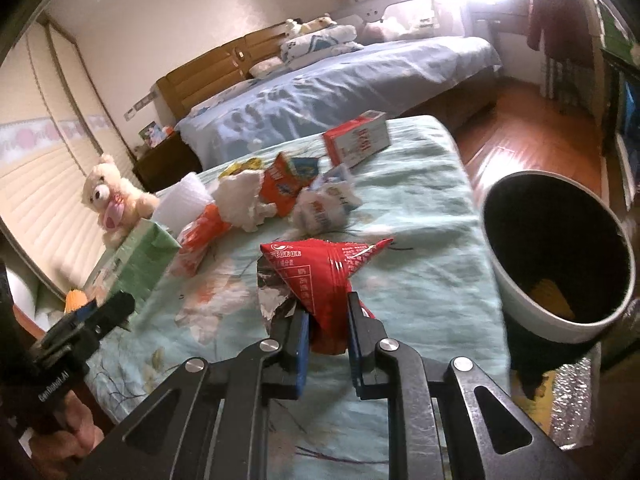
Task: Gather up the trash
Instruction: 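Grasp the green milk carton with the left gripper while the right grasps the red snack bag, then carry the carton and red bag over the bin and release both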
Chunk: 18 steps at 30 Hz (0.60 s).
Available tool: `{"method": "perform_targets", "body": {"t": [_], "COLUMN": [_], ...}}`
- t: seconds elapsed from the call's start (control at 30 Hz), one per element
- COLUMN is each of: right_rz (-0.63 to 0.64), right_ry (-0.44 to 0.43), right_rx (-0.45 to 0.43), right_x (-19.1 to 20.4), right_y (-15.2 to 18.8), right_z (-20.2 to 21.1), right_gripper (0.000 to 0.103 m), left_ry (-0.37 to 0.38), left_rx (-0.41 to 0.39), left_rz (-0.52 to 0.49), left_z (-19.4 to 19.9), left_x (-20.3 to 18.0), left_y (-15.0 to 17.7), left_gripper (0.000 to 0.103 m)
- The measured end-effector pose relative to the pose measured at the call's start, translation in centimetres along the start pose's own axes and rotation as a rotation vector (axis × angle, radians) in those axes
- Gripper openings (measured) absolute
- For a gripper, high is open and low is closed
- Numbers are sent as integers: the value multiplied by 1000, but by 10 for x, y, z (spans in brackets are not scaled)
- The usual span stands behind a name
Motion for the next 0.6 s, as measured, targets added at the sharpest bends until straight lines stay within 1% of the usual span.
{"method": "perform_targets", "body": {"t": [0.13, 0.4, 0.6], "right_rz": [-31, -77, -109], "right_ry": [24, 70, 105], "right_rx": [-7, -24, -31], "right_x": [-19, -52, -77], "right_y": [2, 5, 9], "right_z": [9, 24, 36], "right_gripper": [16, 16, 16], "left_ry": [31, 77, 108], "left_rx": [25, 73, 98], "left_rz": [-41, -75, -121], "left_z": [-10, -30, -42], "left_x": [-24, -56, -85], "left_y": [6, 11, 18], "left_gripper": [50, 50, 50]}}
Point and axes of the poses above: each gripper's, at about its wrist camera, not at the fingertips, and z roughly against the way its jaws point, x to its left, y to its underside, the point moved 5 cm from there along -z, roughly the way its jaws point, and after that the axes turned 11 degrees about z, right-handed, at the moved point
